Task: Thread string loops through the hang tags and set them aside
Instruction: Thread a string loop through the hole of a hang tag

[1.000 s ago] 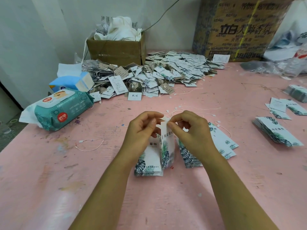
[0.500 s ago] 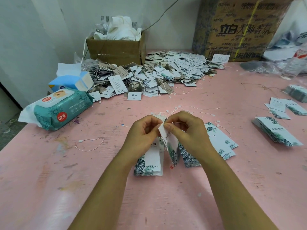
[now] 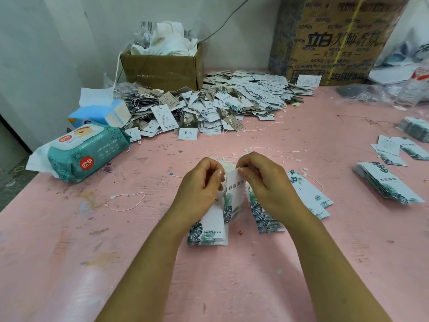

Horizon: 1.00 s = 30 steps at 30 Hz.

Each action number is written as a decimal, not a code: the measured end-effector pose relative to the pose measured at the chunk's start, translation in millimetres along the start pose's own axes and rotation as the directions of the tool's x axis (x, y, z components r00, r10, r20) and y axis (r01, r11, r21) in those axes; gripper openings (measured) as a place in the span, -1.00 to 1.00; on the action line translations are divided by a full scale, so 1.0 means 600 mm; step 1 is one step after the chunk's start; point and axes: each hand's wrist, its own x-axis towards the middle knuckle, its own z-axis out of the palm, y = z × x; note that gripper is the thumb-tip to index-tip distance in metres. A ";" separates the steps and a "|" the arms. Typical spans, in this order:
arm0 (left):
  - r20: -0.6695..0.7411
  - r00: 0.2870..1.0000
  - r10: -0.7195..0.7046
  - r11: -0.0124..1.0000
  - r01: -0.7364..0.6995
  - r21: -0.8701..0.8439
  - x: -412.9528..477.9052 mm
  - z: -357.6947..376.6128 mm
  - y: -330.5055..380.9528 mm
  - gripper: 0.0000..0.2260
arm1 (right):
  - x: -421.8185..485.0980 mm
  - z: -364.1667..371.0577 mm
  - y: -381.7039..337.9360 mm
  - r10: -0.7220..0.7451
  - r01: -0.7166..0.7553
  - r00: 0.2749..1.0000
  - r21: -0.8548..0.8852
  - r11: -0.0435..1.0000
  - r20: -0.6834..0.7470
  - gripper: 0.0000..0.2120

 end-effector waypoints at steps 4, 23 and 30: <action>-0.067 0.982 -0.178 0.917 0.141 -0.373 0.005 0.000 0.006 -0.82 | 0.000 -0.003 0.005 0.020 -0.020 1.000 -0.025 0.999 -0.001 -0.89; -0.004 0.948 -0.318 0.426 0.139 -0.894 0.014 -0.019 0.013 -0.82 | 0.006 -0.015 0.032 0.394 -0.347 0.839 0.189 0.919 -0.375 -0.84; -0.083 0.970 -0.228 0.652 0.088 -0.753 0.010 -0.014 0.006 -0.91 | 0.007 -0.013 0.026 0.380 -0.277 0.870 0.327 0.904 -0.314 -0.74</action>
